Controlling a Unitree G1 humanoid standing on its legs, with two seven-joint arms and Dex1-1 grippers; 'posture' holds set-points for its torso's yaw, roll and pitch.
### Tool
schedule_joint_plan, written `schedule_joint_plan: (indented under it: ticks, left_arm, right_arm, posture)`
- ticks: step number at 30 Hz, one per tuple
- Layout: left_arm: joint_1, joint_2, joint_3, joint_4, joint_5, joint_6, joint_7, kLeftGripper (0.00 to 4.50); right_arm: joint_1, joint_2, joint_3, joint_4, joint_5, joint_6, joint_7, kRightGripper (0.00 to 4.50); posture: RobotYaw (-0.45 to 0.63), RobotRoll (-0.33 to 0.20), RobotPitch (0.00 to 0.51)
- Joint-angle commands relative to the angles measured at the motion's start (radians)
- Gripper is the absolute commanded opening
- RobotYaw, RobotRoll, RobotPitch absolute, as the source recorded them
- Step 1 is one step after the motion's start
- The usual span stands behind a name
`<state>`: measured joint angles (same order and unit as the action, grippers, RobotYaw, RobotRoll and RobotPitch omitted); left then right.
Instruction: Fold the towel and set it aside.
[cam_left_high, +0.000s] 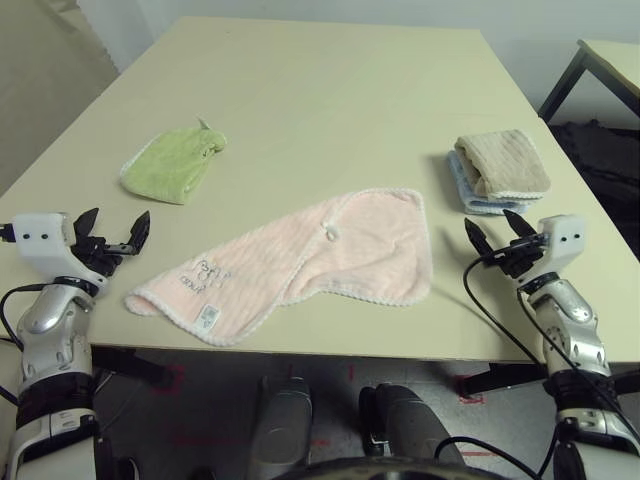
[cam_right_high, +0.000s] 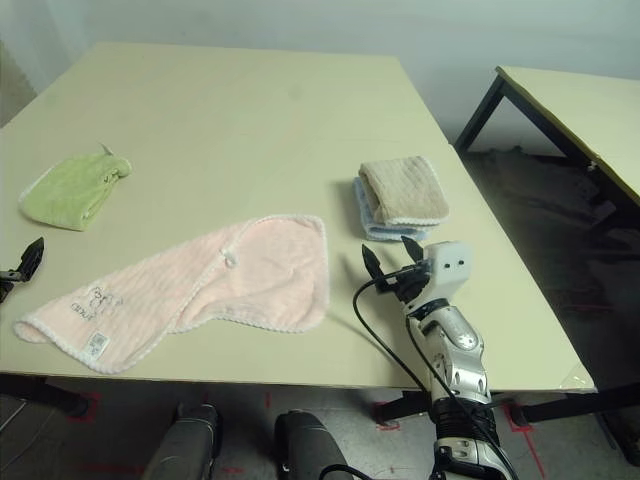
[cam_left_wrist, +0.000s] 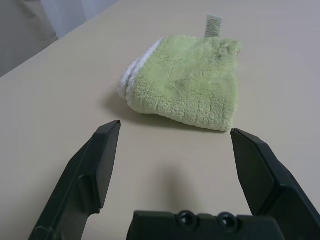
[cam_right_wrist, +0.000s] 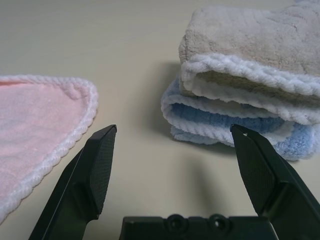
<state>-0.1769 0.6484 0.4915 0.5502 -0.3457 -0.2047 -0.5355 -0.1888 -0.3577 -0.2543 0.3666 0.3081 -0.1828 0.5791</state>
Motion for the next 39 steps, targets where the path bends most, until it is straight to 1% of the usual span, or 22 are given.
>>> schedule_joint_plan:
  ticks: [1,4,6,8,9,10,12,15,20,24,27,33,39]
  left_arm:
    - [0.003,0.001,-0.006,0.014,0.0,-0.008,-0.024,4.5]
    - [0.002,0.006,-0.001,0.015,-0.003,-0.006,-0.036,4.5]
    - [0.003,0.009,0.0,0.004,-0.027,-0.004,-0.084,4.5]
    - [0.032,0.006,-0.005,-0.09,-0.163,0.082,-0.286,4.5]
    - [0.042,0.007,-0.007,-0.12,-0.206,0.114,-0.351,4.5]
    - [0.071,0.026,-0.026,-0.17,-0.24,0.159,-0.438,4.5]
    - [0.116,0.068,-0.064,-0.223,-0.245,0.195,-0.558,4.5]
    - [0.149,0.114,-0.096,-0.246,-0.224,0.199,-0.655,4.5]
    - [0.186,0.214,-0.155,-0.325,-0.195,0.198,-0.821,4.5]
    - [0.167,0.264,-0.165,-0.341,-0.185,0.205,-0.862,4.5]
    - [0.151,0.283,-0.168,-0.338,-0.172,0.197,-0.87,4.5]
    - [0.155,0.282,-0.168,-0.354,-0.154,0.18,-0.861,4.5]
    - [0.177,0.279,-0.159,-0.386,-0.153,0.181,-0.856,4.5]
  right_arm:
    - [0.009,-0.005,0.0,0.008,0.006,0.015,0.007,4.48]
    - [0.006,-0.004,0.0,0.011,0.008,0.014,0.009,4.48]
    - [-0.001,-0.002,0.007,0.015,0.008,0.012,0.019,4.48]
    - [-0.015,-0.006,0.042,0.01,-0.013,0.006,0.051,4.48]
    - [-0.02,-0.008,0.053,0.009,-0.02,0.005,0.062,4.48]
    - [-0.033,-0.01,0.07,0.011,-0.029,0.006,0.077,4.48]
    - [-0.064,-0.015,0.092,0.019,-0.033,0.014,0.101,4.48]
    - [-0.11,-0.022,0.103,0.035,-0.036,0.021,0.112,4.48]
    - [-0.283,-0.053,0.133,0.152,-0.054,0.072,0.164,4.48]
    - [-0.431,-0.068,0.184,0.297,-0.101,0.131,0.206,4.48]
    - [-0.53,-0.063,0.234,0.412,-0.146,0.202,0.235,4.48]
    - [-0.631,-0.037,0.304,0.53,-0.198,0.27,0.319,4.48]
    - [-0.69,-0.027,0.333,0.603,-0.252,0.315,0.29,4.48]
  posture:
    - [0.12,0.0,0.104]
    - [0.13,0.0,0.104]
    - [0.12,0.0,0.102]
    - [0.12,0.0,0.101]
    - [0.12,0.0,0.101]
    - [0.12,0.0,0.101]
    - [0.12,0.0,0.101]
    - [0.13,0.0,0.1]
    - [0.14,0.0,0.096]
    - [0.15,0.0,0.091]
    - [0.14,0.0,0.093]
    - [0.15,0.0,0.096]
    - [0.16,0.0,0.097]
